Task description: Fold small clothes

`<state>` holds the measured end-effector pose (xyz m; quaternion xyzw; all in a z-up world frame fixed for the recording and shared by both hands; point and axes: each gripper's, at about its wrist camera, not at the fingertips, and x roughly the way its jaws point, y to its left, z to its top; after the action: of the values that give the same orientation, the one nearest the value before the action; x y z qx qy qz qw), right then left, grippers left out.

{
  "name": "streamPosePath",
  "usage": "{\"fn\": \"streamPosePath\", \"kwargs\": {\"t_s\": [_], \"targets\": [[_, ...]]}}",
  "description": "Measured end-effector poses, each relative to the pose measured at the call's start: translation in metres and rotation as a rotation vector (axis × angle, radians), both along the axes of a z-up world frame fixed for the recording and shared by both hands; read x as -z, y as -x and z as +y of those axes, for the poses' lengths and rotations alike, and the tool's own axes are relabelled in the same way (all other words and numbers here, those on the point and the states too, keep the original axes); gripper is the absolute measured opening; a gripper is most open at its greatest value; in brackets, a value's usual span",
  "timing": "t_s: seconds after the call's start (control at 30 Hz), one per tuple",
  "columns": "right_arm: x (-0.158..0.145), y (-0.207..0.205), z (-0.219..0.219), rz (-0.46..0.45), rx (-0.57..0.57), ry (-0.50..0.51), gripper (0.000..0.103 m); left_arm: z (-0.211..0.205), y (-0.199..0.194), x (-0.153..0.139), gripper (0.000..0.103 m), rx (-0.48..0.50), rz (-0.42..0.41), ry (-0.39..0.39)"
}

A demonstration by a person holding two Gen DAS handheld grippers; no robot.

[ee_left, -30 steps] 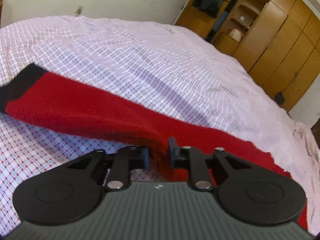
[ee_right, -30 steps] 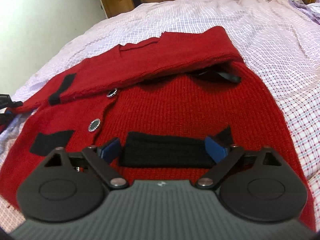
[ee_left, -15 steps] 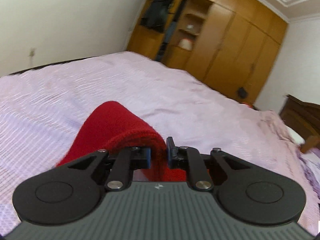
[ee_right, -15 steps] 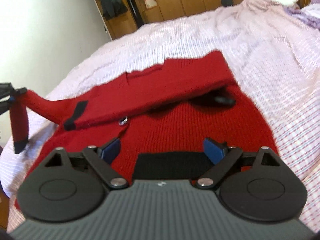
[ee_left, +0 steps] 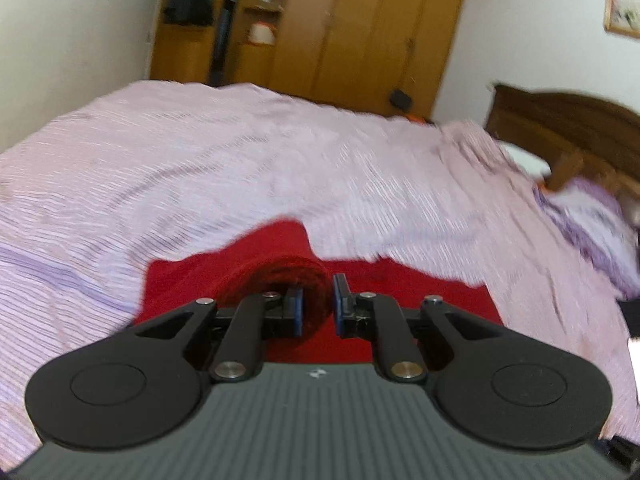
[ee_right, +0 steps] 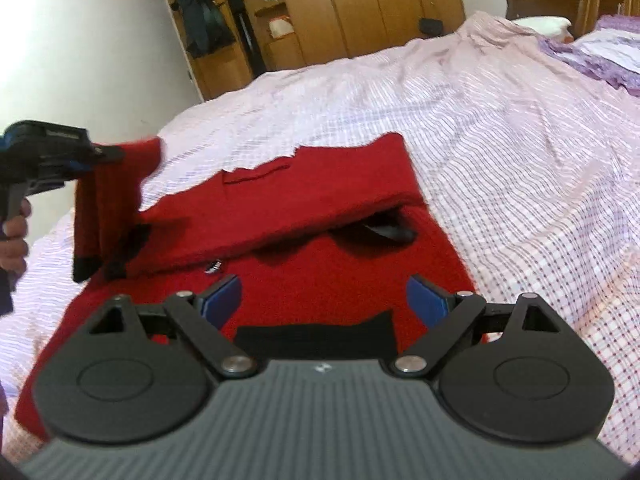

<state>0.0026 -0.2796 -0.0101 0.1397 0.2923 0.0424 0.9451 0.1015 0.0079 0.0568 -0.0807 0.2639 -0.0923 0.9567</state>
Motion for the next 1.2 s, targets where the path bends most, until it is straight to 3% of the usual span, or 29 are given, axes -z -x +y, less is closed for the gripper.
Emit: {"fn": "streamPosePath", "kwargs": {"t_s": [0.2,0.33,0.43,0.53,0.63,0.97,1.2], "targets": [[0.011,-0.006,-0.011,0.032,0.017,-0.012,0.091,-0.042,-0.018,0.055,0.017,0.063,0.122,-0.018],[0.017,-0.007,-0.013,0.041,0.017,-0.023,0.091,-0.041,-0.031,0.086,0.018,0.063,0.190,-0.007],[0.020,-0.008,-0.012,0.045,0.011,-0.031,0.091,-0.032,-0.031,0.095,0.026,0.067,0.224,0.006],[0.017,-0.008,-0.009,0.043,0.001,-0.030,0.091,-0.020,-0.021,0.091,0.034,0.076,0.230,0.025],[0.010,-0.010,-0.004,0.030,-0.017,-0.027,0.091,-0.009,-0.002,0.075,0.048,0.040,0.237,-0.009],[-0.019,-0.030,0.042,0.010,-0.223,-0.009,0.091,0.044,0.052,0.052,0.052,-0.140,0.230,-0.147],[-0.037,-0.053,0.100,-0.005,-0.375,0.065,0.091,0.088,0.069,0.055,0.053,-0.214,0.265,-0.075]]}}
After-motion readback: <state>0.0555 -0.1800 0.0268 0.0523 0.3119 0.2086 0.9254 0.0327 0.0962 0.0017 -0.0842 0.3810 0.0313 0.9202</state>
